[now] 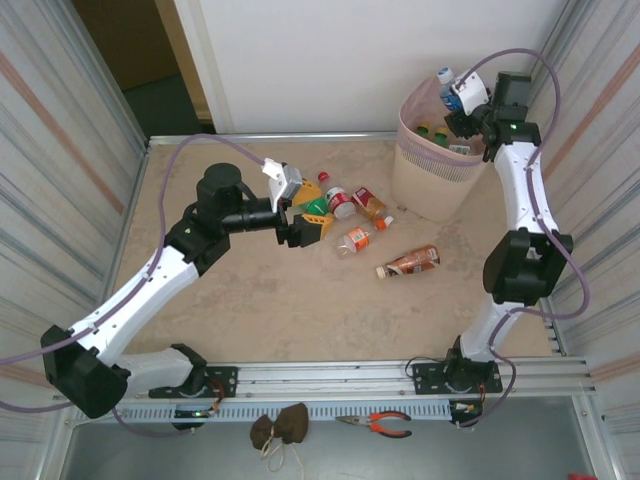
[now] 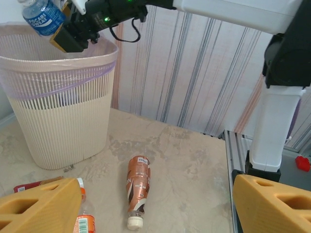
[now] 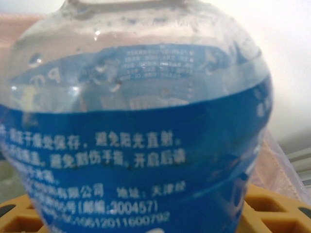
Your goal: Put the plastic bottles in the bin
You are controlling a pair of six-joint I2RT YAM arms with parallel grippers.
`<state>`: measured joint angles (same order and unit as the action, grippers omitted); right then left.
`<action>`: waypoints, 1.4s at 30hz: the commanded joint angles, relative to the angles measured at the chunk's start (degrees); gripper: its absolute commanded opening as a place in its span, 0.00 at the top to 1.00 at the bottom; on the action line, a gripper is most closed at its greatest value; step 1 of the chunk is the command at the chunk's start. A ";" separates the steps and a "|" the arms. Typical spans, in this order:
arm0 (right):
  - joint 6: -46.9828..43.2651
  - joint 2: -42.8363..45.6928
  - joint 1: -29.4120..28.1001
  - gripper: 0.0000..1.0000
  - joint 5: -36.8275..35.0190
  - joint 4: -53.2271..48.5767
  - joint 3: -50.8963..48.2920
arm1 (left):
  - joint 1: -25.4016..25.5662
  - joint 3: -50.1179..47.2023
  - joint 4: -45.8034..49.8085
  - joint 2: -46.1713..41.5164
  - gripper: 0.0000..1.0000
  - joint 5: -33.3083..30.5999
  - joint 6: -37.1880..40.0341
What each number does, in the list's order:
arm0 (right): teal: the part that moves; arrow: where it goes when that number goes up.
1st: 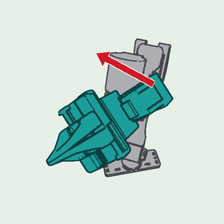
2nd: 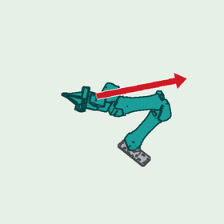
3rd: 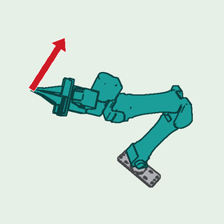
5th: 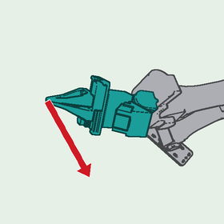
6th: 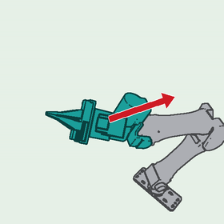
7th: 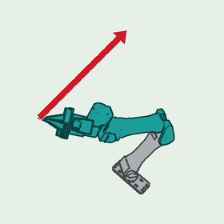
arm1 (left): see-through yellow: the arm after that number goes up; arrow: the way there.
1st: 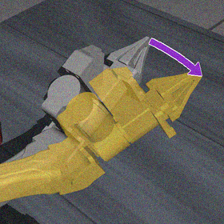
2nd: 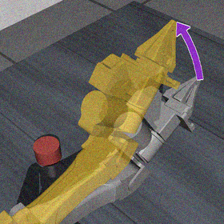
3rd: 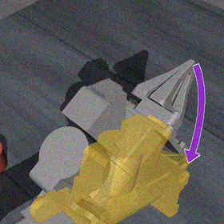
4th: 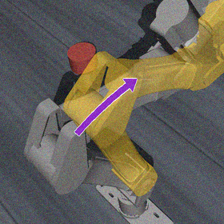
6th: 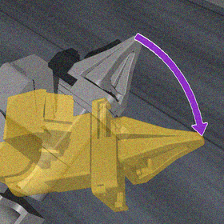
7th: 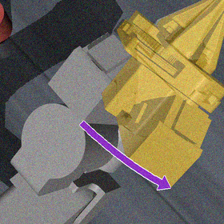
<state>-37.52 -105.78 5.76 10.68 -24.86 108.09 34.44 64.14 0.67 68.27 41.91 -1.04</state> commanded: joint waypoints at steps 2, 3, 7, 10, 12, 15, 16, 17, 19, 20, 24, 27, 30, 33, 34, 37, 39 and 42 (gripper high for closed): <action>-4.33 -3.54 -0.02 0.43 -6.15 1.33 3.63 | -0.70 0.28 -1.07 0.13 0.18 1.24 0.52; -4.76 -4.42 -0.11 0.42 -7.15 1.45 3.99 | -0.75 0.22 -1.41 0.34 0.18 1.33 0.28; -7.31 -7.55 -0.73 0.39 -11.46 1.62 5.55 | -0.92 0.64 -1.61 1.62 0.19 1.84 -0.32; -9.18 -8.88 -0.84 0.35 -13.25 1.91 5.55 | -0.89 0.30 -2.14 1.94 0.19 1.94 -0.74; -9.80 -9.35 -0.83 0.33 -13.67 2.01 5.48 | -1.03 0.02 -2.17 1.89 0.19 1.90 -0.80; -9.95 -9.37 -0.92 0.28 -13.95 1.78 5.49 | -1.04 0.05 -2.09 1.85 0.19 1.94 -0.90; -9.94 -9.08 -1.09 0.26 -13.85 1.62 5.38 | -1.08 0.04 -2.08 1.90 0.19 1.94 -0.90; -9.86 -8.70 -1.18 0.24 -13.80 1.66 5.21 | -1.05 0.15 -2.08 1.93 0.19 2.03 -0.90; -9.68 -8.02 -1.21 0.22 -13.67 1.49 5.07 | -1.06 0.52 -2.11 2.01 0.19 2.25 -0.84; -9.59 -7.57 -1.30 0.21 -13.68 1.31 5.03 | -1.11 0.63 -2.12 2.04 0.19 2.36 -0.81; -7.37 -4.70 -1.29 0.19 -11.82 1.44 4.21 | -1.14 0.90 -2.15 2.12 0.19 2.66 -0.88; -3.86 -1.59 -0.52 0.19 -8.75 1.92 2.97 | -1.17 0.65 -2.31 1.88 0.19 2.82 -1.08; 0.29 0.81 0.49 0.18 -6.07 2.27 2.25 | -1.13 0.39 -2.64 1.62 0.19 2.89 -1.27; 4.64 2.80 1.86 0.19 -3.82 2.76 1.31 | -1.14 -0.06 -3.16 1.40 0.19 2.82 -1.58; 6.02 3.45 2.26 0.20 -3.19 2.96 0.80 | -1.15 -0.25 -3.38 1.34 0.19 2.87 -1.61; 10.63 4.60 3.68 0.34 -0.77 2.52 -0.24 | -1.20 -0.81 -4.30 1.30 0.19 2.71 -2.22; 13.79 4.71 5.05 0.42 0.98 1.84 -0.25 | -1.13 -1.04 -4.97 1.42 0.19 2.83 -2.55; 17.69 4.16 7.15 0.54 3.04 0.53 -0.25 | -1.17 -1.11 -5.19 1.52 0.19 3.09 -2.89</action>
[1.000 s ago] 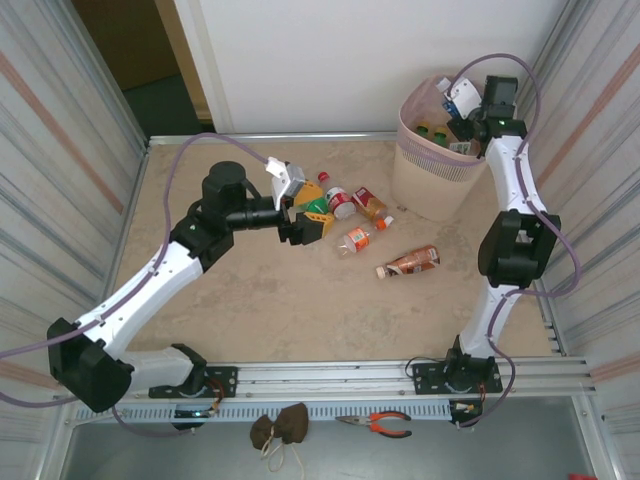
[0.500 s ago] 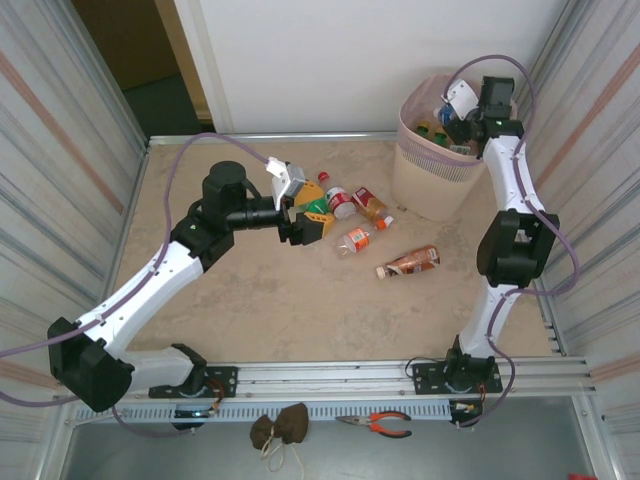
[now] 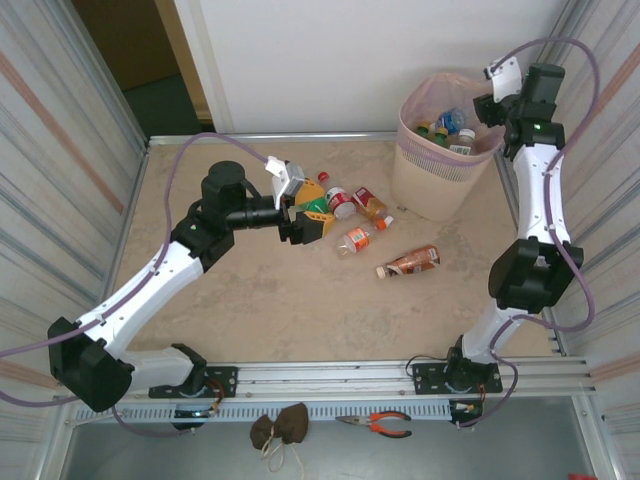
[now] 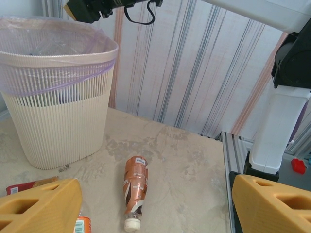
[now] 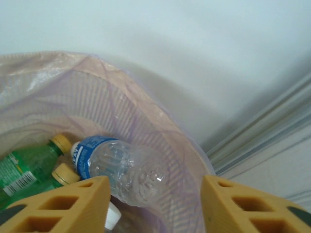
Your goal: Put the plastic bottles in the bin
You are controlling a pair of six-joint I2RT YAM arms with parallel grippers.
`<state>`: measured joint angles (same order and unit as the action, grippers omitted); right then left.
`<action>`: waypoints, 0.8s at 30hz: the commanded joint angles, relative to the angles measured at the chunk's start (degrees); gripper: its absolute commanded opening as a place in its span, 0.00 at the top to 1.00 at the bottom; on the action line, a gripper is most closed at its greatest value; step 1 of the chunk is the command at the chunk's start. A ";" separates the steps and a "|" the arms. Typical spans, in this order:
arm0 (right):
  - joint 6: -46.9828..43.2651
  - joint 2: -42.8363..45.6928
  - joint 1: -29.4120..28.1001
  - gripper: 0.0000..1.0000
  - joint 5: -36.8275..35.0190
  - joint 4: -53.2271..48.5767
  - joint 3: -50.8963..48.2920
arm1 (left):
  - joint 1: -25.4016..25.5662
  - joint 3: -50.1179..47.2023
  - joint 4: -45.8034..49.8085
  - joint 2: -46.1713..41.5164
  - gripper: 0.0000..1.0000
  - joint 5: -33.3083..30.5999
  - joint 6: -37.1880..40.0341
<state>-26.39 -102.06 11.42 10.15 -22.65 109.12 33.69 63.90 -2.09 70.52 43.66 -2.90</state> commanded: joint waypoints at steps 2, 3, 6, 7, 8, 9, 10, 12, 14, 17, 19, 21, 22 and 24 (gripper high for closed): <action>8.11 -0.11 2.38 0.57 3.67 -2.00 -1.28 | -0.41 -0.96 -2.46 -0.74 0.19 1.33 -1.14; 8.64 -0.71 2.71 0.59 3.65 -2.12 -1.28 | -0.43 -0.93 -2.48 -0.71 0.19 1.29 -1.17; 9.51 -2.83 3.15 0.66 4.13 -2.26 0.27 | -0.39 -1.12 -3.00 -0.48 0.19 1.18 -1.48; 9.65 -4.04 3.11 0.69 4.82 -2.60 1.36 | -0.46 -1.02 -3.14 -0.26 0.19 1.25 -1.72; 9.90 -5.05 3.12 0.70 5.58 -3.02 2.61 | -0.39 -0.93 -3.15 -0.10 0.19 1.24 -1.75; 10.29 -6.30 3.04 0.73 6.63 -3.49 4.16 | -0.46 -0.88 -3.18 0.09 0.19 1.24 -1.79; 10.71 -7.37 2.92 0.75 7.55 -3.79 5.42 | -0.40 -0.78 -3.26 0.15 0.19 1.18 -1.88; 10.89 -9.80 2.35 0.78 9.08 -4.27 7.77 | -0.42 -0.77 -3.19 0.22 0.20 0.92 -1.93; 10.45 -12.36 1.54 0.79 8.96 -5.74 10.39 | -0.43 -0.79 -3.20 0.20 0.20 0.70 -1.94; 8.98 -16.10 0.66 0.82 8.08 -9.02 13.74 | -0.43 -0.75 -2.76 0.08 0.20 0.08 -1.83; 8.19 -18.17 0.22 0.82 6.36 -11.36 15.02 | -0.46 -0.90 -2.66 0.14 0.19 -0.07 -1.68; 6.83 -19.94 -0.16 0.83 3.85 -13.88 15.98 | -0.45 -0.87 -2.58 0.29 0.20 -0.07 -1.59; 5.98 -20.88 -0.41 0.83 2.23 -15.67 16.58 | -0.44 -0.84 -2.49 0.47 0.19 0.02 -1.65; 4.80 -22.23 -0.77 0.83 -0.48 -19.01 17.97 | -0.38 -0.69 -2.55 0.71 0.20 0.26 -1.80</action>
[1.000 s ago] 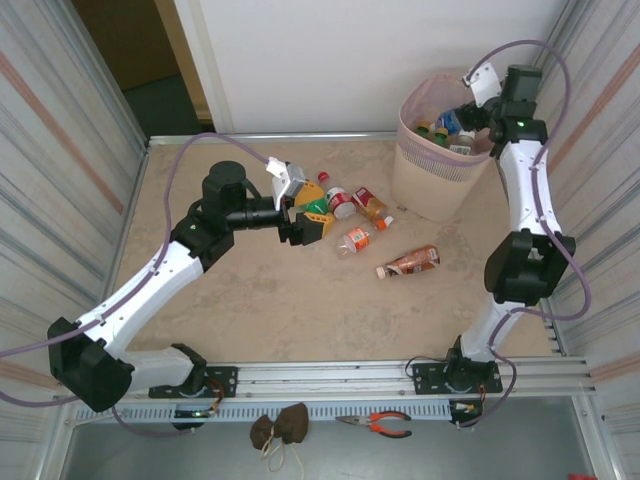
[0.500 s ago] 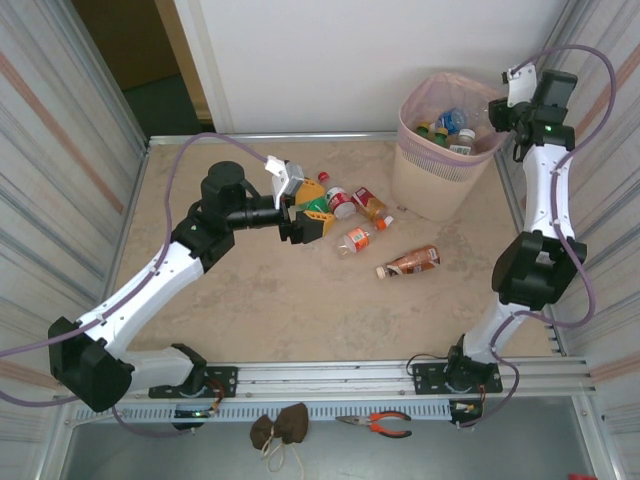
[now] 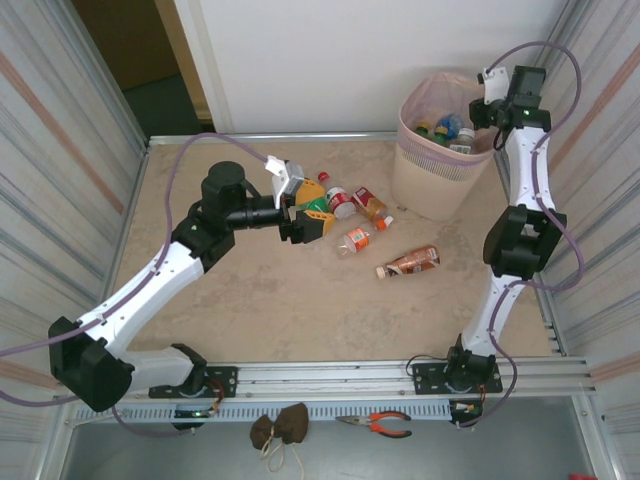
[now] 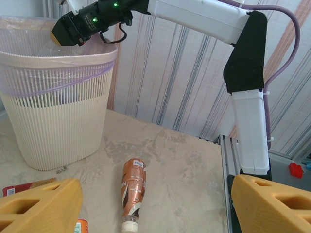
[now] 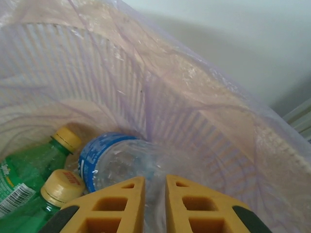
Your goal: Put the plastic bottles in the bin
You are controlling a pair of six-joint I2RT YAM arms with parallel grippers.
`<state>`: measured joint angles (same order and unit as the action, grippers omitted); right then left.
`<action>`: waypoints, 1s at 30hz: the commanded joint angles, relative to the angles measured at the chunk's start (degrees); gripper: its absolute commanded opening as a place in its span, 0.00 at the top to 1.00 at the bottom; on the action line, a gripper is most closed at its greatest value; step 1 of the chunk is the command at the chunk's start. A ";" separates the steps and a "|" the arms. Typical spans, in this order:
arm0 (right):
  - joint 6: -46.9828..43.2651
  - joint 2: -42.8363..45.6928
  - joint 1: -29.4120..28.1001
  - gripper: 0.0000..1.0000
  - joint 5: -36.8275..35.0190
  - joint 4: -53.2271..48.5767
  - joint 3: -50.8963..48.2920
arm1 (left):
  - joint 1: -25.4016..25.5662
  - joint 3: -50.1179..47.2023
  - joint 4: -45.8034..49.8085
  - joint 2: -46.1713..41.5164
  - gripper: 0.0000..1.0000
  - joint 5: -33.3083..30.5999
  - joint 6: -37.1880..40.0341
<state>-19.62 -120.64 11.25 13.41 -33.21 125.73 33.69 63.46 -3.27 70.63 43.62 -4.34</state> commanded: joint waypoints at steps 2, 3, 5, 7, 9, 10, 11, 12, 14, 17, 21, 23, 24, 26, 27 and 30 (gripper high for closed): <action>-2.17 -4.51 -0.62 0.84 -5.30 -10.82 2.27 | -0.44 -0.09 -1.47 0.72 0.20 0.50 -0.50; -2.18 -4.65 -0.61 0.84 -6.02 -11.57 2.53 | -0.45 -0.24 -1.56 0.80 0.20 0.57 -0.54; -2.44 -4.47 -0.69 0.84 -7.58 -12.72 2.87 | -0.40 -0.10 -1.57 0.92 0.20 0.85 -0.63; -2.86 -3.85 -0.78 0.84 -8.18 -13.27 3.01 | -0.44 -0.14 -1.57 0.87 0.20 1.01 -0.74; -3.38 -3.09 -1.04 0.84 -9.48 -13.53 3.40 | -0.43 -0.44 -1.74 0.85 0.20 1.04 -1.06; -3.41 -2.66 -1.08 0.84 -9.80 -13.69 3.76 | -0.42 -0.54 -1.83 0.77 0.20 1.10 -1.14; -3.33 -2.26 -1.14 0.84 -9.65 -13.85 4.25 | -0.42 -0.69 -1.96 0.74 0.20 1.20 -1.26; -3.19 -1.65 -1.23 0.83 -9.17 -13.82 4.60 | -0.44 -0.77 -2.07 0.65 0.20 1.21 -1.47; -2.53 -0.24 -1.44 0.81 -8.06 -12.89 4.61 | -0.44 -1.02 -2.27 0.67 0.20 1.21 -1.64; -0.65 1.13 -1.62 0.80 -5.28 -10.80 4.67 | -0.46 -1.14 -2.44 0.73 0.20 1.20 -1.87; 2.12 0.56 -1.75 0.79 -2.02 -9.17 5.76 | -0.39 -1.08 -2.88 0.61 0.20 0.97 -2.24; 2.69 -0.45 -2.05 0.79 -1.98 -8.82 6.98 | -0.39 -1.08 -3.14 0.56 0.21 0.96 -2.48; 2.87 -1.29 -2.14 0.79 -2.11 -8.76 7.94 | -0.38 -0.97 -3.15 0.59 0.21 0.90 -2.50; 3.15 -2.97 -2.45 0.79 -2.40 -9.20 10.20 | -0.43 -0.73 -3.02 0.59 0.21 0.87 -2.35; 3.14 -3.99 -2.49 0.79 -2.64 -9.69 11.76 | -0.40 -0.61 -2.77 0.60 0.20 0.79 -2.19; 3.18 -6.69 -2.63 0.80 -3.64 -10.96 14.97 | -0.40 -0.61 -2.27 0.34 0.21 0.20 -1.83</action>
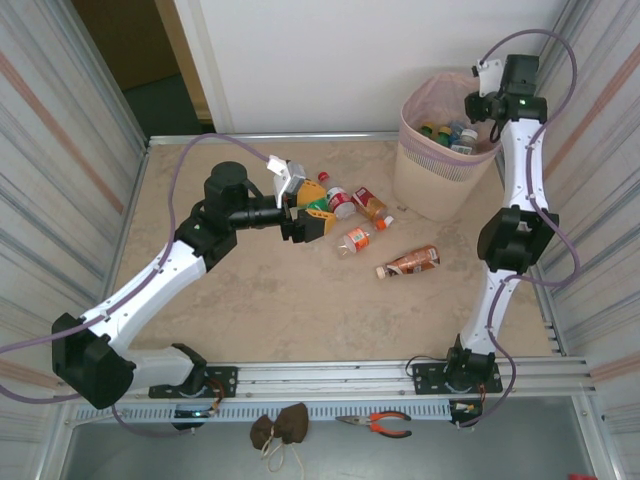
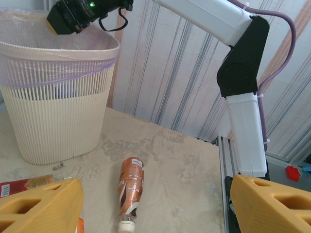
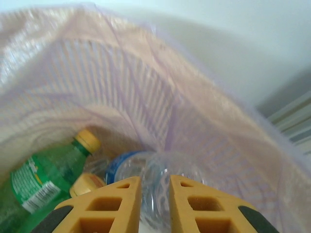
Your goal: Put the plastic bottles in the bin
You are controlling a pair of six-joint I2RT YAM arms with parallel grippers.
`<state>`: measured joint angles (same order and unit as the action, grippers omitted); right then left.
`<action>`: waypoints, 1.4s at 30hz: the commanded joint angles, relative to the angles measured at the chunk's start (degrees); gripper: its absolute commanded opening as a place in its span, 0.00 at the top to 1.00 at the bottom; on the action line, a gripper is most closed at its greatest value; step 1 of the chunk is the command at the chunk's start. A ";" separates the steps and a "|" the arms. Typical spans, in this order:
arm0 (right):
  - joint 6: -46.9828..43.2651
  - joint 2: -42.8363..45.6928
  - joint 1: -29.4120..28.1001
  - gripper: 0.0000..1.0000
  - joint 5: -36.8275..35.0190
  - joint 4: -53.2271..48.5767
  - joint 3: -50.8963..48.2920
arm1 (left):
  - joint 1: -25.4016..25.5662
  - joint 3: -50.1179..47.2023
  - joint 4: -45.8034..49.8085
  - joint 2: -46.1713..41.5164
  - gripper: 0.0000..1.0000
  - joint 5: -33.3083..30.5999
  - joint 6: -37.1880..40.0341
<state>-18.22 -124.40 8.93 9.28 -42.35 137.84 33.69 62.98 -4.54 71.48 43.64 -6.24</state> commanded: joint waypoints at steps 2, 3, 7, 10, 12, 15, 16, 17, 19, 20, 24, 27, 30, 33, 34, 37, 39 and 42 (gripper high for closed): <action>1.77 -3.84 -0.32 0.80 -0.60 -1.86 3.05 | -0.46 -0.08 -0.77 -0.49 0.20 -0.22 0.33; 1.70 -4.51 -0.24 0.80 -1.28 -2.09 3.05 | -0.45 -0.13 -0.61 -0.50 0.21 -0.29 0.42; 0.79 -6.92 -0.14 0.81 -2.93 -3.34 2.97 | -0.46 -0.02 -0.65 -0.04 0.21 -0.54 0.44; 0.11 -9.08 -0.14 0.82 -3.22 -4.22 3.05 | -0.38 0.34 -0.64 0.58 0.21 -0.15 0.48; 0.02 -10.04 -0.14 0.82 -2.68 -4.89 2.97 | -0.38 0.47 -0.65 0.98 0.20 -0.04 0.44; 0.31 -10.78 -0.14 0.83 -1.35 -5.71 3.03 | -0.40 0.86 -0.75 1.35 0.21 0.34 0.18; 0.38 -10.56 -0.14 0.83 -1.03 -5.77 3.05 | -0.43 0.97 -0.74 1.35 0.21 0.46 0.15; 0.54 -10.24 -0.23 0.83 -0.84 -5.80 3.05 | -0.38 0.98 -0.79 1.34 0.21 0.55 0.09; 0.77 -8.86 -0.38 0.83 -0.83 -5.43 3.05 | -0.39 0.70 -0.64 1.15 0.21 0.56 0.09; 0.88 -8.02 -0.47 0.83 -0.84 -5.01 3.05 | -0.42 0.61 -0.66 1.06 0.21 0.49 0.09; 2.31 -3.29 -0.49 0.81 0.10 -3.62 3.05 | -0.39 0.52 0.64 1.07 0.21 -1.60 0.36; 4.06 0.64 -0.32 0.79 1.89 -4.30 2.69 | -0.44 0.71 2.27 1.58 0.21 -4.86 0.52; 5.55 5.35 -0.33 0.76 3.73 -3.95 -0.55 | -0.38 2.46 5.96 3.54 0.22 -8.91 0.28; 7.33 10.98 -0.14 0.74 4.91 -1.49 -6.77 | -0.41 4.80 9.54 6.32 0.23 -11.61 -0.01; 7.88 13.16 -0.11 0.74 5.38 -0.64 -9.05 | -0.39 5.55 10.79 7.38 0.24 -12.70 -0.23; 9.60 19.47 0.32 0.73 6.98 2.27 -16.83 | -0.41 7.61 14.00 10.36 0.26 -17.44 -1.71; 10.64 23.73 0.73 0.72 7.99 4.47 -22.40 | -0.40 8.83 16.03 12.21 0.27 -21.92 -3.60; 12.82 30.46 1.17 0.72 9.28 8.14 -31.65 | -0.50 11.33 19.18 15.62 0.27 -27.55 -6.63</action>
<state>-9.13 -98.15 9.43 15.97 -38.41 112.03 33.69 70.87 10.00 85.14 23.70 -9.34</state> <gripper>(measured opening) 0.282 0.729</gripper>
